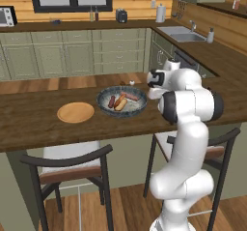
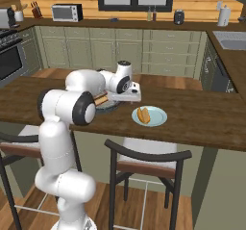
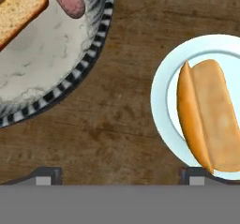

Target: Place one bun and one sausage from the bowl on each plate.

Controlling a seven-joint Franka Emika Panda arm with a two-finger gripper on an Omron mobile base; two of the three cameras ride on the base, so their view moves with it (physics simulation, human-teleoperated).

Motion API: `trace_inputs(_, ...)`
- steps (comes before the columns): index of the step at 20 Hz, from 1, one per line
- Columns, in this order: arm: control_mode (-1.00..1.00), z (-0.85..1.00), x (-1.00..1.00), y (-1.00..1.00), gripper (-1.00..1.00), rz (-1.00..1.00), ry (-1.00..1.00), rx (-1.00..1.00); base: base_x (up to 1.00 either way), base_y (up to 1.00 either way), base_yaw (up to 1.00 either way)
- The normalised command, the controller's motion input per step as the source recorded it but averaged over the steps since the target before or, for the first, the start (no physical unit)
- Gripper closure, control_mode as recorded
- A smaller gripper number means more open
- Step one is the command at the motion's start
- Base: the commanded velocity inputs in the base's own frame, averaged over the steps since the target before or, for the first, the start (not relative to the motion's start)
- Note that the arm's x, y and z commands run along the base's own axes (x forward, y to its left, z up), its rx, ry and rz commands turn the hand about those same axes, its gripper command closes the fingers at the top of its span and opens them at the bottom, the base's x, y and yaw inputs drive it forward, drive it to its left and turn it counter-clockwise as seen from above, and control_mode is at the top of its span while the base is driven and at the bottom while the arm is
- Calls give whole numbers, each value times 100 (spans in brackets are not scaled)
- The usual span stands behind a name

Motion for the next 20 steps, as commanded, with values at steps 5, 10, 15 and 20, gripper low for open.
trace_inputs(5,-100,23,0,40,-100,0,0,0,0,0,0)
trace_inputs(10,-100,5,0,34,-100,3,-2,-7,0,0,0)
trace_inputs(15,-100,0,11,47,-100,14,-1,-10,0,0,0)
trace_inputs(20,-100,-1,32,39,-100,18,0,-7,0,0,0)
